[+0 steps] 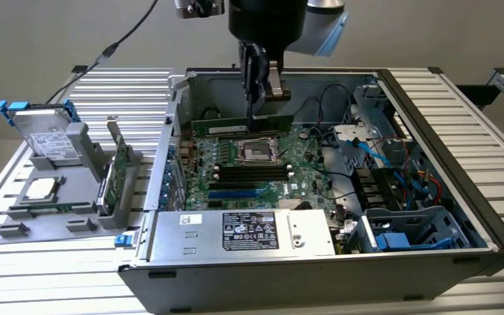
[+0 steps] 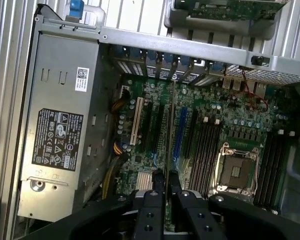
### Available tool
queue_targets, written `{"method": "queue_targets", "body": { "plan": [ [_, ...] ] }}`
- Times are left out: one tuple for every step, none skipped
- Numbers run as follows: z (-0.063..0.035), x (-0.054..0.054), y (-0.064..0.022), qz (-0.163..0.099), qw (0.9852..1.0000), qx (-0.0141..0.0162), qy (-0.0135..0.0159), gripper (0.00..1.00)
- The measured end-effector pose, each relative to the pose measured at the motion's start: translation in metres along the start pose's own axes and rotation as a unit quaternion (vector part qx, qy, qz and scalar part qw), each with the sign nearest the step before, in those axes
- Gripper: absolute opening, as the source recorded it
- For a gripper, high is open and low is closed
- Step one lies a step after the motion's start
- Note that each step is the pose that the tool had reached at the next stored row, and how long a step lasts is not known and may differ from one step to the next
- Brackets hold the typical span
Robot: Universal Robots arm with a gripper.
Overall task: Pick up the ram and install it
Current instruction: 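Pick up the ram and move it above insertion slot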
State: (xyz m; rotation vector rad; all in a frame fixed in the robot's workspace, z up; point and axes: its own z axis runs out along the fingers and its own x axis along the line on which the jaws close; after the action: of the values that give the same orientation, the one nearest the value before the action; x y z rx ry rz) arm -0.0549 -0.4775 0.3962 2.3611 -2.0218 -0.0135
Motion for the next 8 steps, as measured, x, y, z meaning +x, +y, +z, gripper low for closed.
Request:
{"method": "queue_targets", "body": {
  "plan": [
    [0.0007, -0.003, -0.0031, 0.0, 1.0, -0.0001, 0.0004, 0.14],
    [0.0018, -0.006, -0.0054, 0.0, 1.0, -0.0001, 0.0008, 0.14],
    [0.0032, -0.01, -0.0079, 0.0, 1.0, -0.0002, 0.0015, 0.14],
    [0.0045, -0.014, -0.0102, 0.0, 1.0, -0.0004, 0.0022, 0.14],
    [0.0058, -0.018, -0.0124, 0.0, 1.0, -0.0005, 0.0029, 0.14],
    [0.0073, -0.022, -0.0143, 0.0, 1.0, -0.0005, 0.0033, 0.14],
    [0.0086, -0.026, -0.0158, 0.0, 1.0, -0.0006, 0.0036, 0.14],
    [0.01, -0.031, -0.0172, 0.0, 1.0, -0.0006, 0.004, 0.14]
  ]
}}
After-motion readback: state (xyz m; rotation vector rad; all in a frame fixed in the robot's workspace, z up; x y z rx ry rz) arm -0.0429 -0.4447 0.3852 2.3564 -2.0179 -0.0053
